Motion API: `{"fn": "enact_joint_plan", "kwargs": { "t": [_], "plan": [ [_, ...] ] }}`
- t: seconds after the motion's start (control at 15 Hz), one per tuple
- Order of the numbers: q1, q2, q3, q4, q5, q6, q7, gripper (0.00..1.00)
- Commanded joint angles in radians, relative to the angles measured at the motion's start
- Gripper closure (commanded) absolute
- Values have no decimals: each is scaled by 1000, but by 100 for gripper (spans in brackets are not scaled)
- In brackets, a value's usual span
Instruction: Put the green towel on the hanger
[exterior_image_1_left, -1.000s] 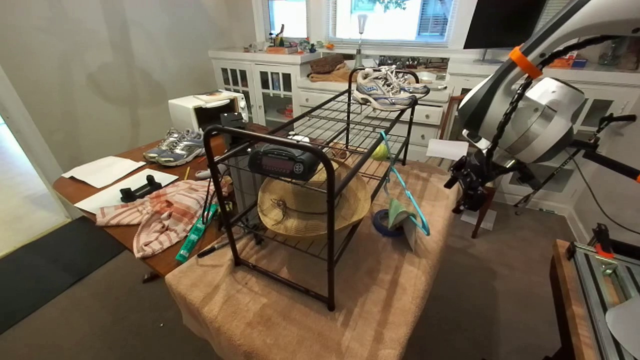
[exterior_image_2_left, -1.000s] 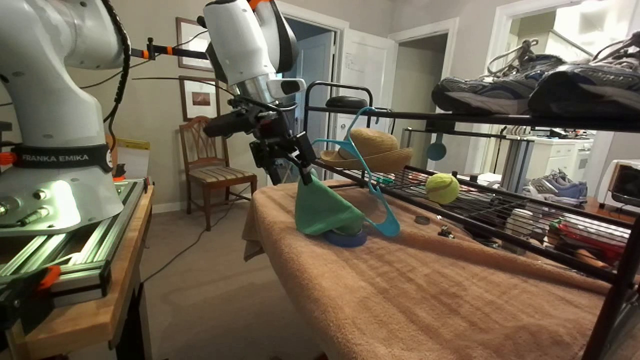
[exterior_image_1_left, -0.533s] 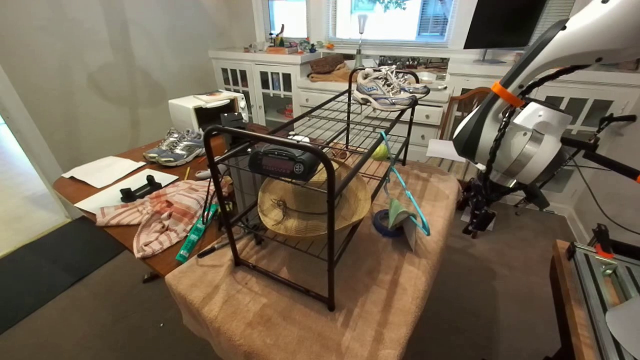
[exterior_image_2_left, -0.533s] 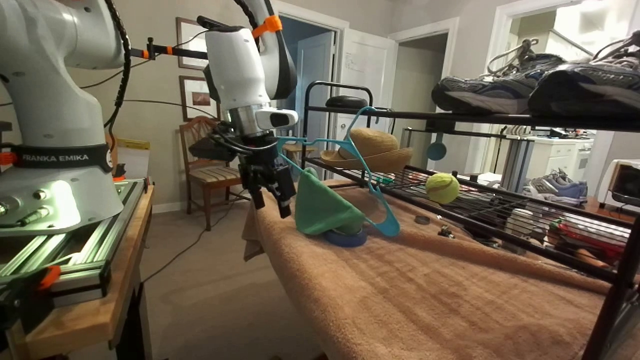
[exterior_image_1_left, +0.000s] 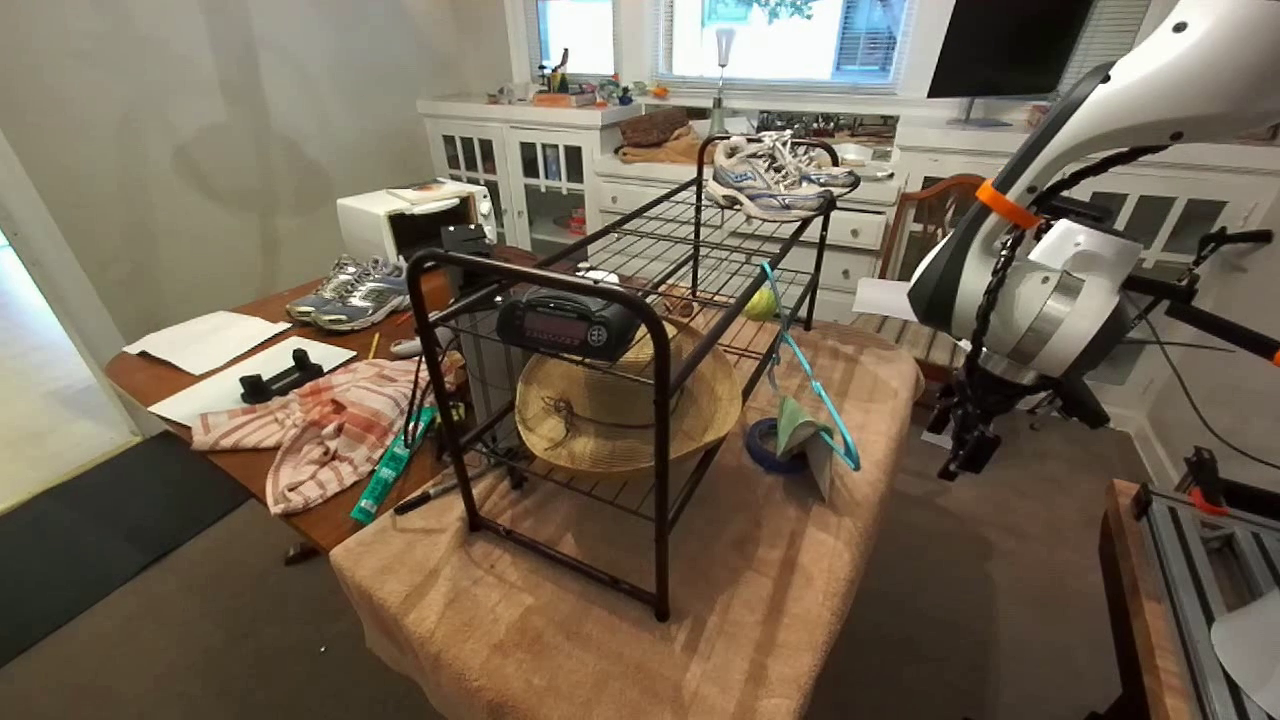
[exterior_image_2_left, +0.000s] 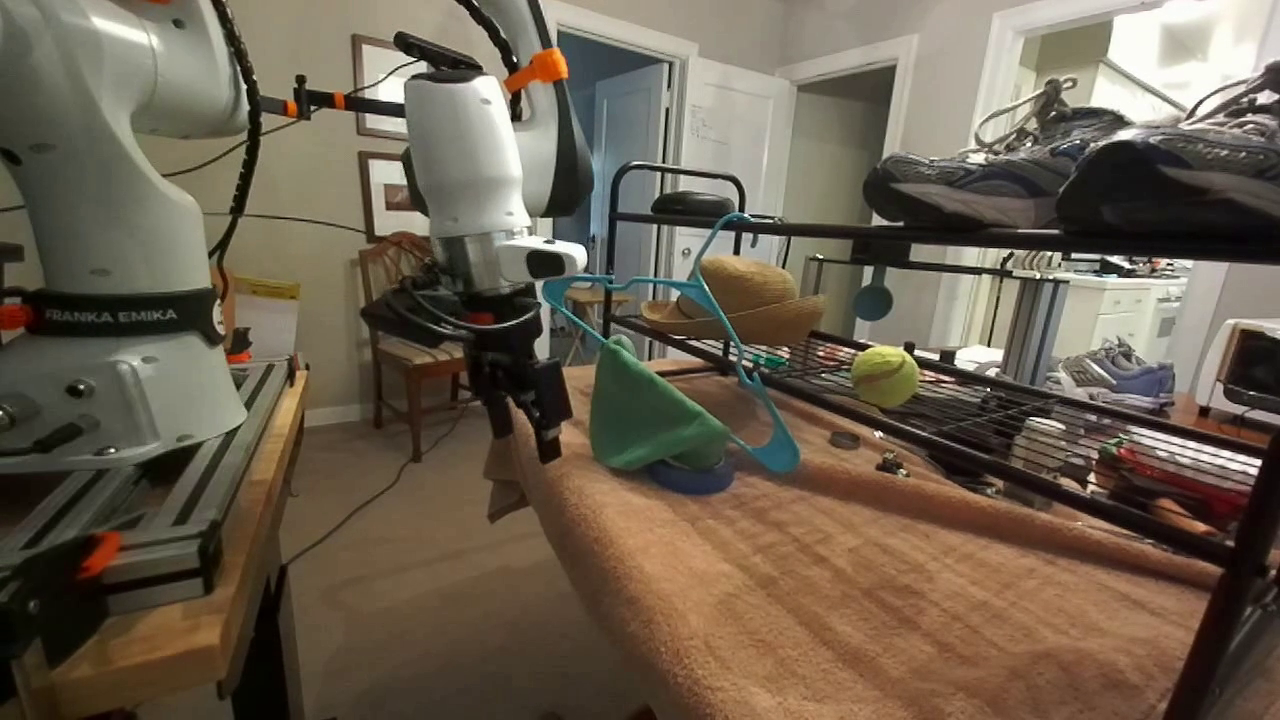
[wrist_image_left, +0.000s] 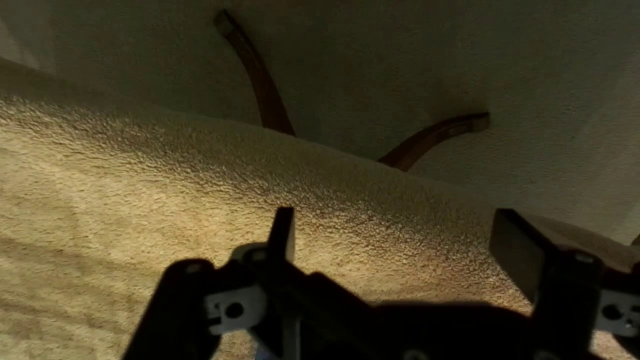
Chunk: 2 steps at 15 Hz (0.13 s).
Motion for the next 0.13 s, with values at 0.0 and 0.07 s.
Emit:
{"fn": "enact_joint_plan", "kwargs": {
  "t": [0.0,0.07],
  "plan": [
    [1,0,0,0,0,0,0,0],
    [3,0,-1,0,0,0,0,0]
  ]
}}
